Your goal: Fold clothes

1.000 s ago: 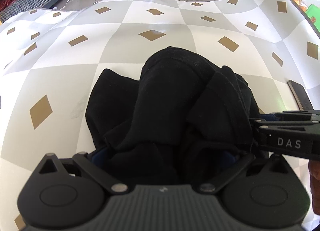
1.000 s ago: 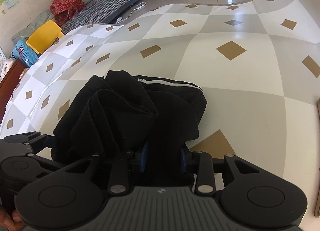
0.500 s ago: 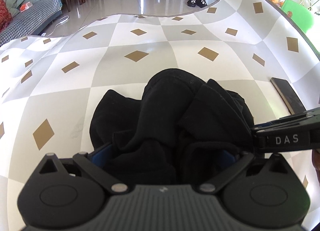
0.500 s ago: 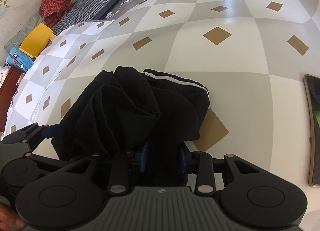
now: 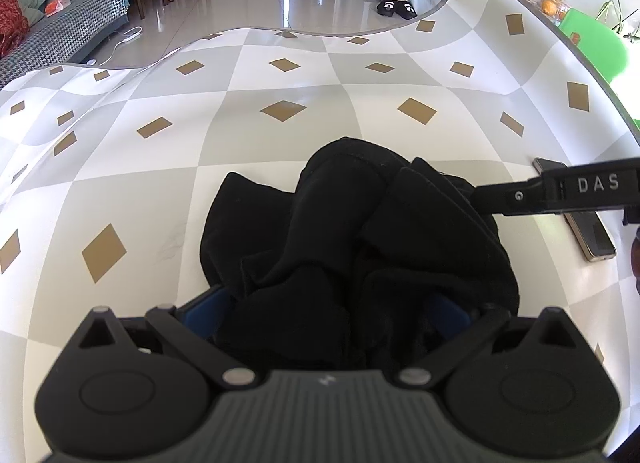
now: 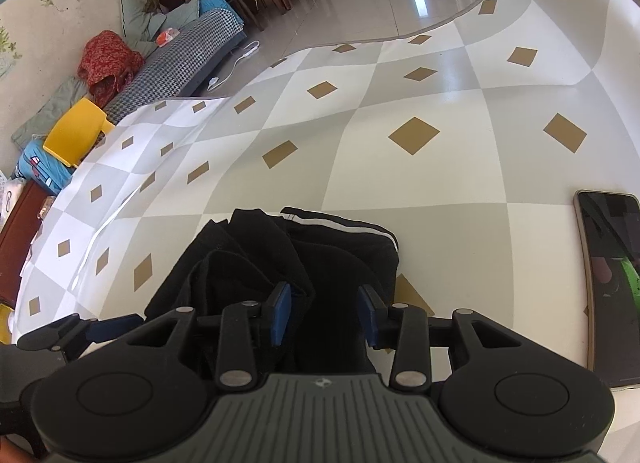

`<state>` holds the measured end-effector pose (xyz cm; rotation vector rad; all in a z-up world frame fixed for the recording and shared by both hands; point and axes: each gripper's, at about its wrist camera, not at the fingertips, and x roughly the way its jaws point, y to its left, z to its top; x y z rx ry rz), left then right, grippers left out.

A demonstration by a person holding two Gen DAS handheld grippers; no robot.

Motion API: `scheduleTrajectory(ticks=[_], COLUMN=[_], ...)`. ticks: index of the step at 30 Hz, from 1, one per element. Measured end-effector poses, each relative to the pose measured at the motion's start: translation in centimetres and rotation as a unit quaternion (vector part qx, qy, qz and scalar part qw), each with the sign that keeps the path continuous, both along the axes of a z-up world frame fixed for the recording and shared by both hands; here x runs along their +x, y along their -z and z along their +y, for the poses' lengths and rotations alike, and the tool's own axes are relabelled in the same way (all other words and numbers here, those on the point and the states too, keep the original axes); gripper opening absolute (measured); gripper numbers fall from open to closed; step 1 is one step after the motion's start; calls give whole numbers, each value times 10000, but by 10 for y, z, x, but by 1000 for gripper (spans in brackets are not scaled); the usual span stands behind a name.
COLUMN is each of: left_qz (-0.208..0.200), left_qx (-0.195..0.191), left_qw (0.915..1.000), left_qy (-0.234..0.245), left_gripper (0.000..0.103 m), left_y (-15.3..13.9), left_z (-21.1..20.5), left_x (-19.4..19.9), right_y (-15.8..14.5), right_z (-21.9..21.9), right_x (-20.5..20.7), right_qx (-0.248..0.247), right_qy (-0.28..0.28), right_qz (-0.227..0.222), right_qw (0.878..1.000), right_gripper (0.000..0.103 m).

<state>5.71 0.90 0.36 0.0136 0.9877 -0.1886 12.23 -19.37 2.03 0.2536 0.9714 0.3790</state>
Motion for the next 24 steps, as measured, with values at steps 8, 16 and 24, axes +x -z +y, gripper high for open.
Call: scheduleTrajectory(ticks=[8, 16, 24], left_qz=[296, 705, 725], left_qx=[110, 183, 329], left_qw=[9995, 9972, 9967], left_qy=[-80, -193, -151], left_gripper=[103, 103, 103], left_y=[6, 28, 36], left_z=[6, 9, 2], left_x=[-14, -22, -22], right_y=[-1, -3, -7], right_z=[15, 25, 28], right_x=[2, -1, -4], right_qx=[305, 390, 506], right_qy=[-235, -473, -599], right_qz=[-59, -75, -131], right_qw=[9992, 9981, 9968], right_gripper=[43, 46, 46])
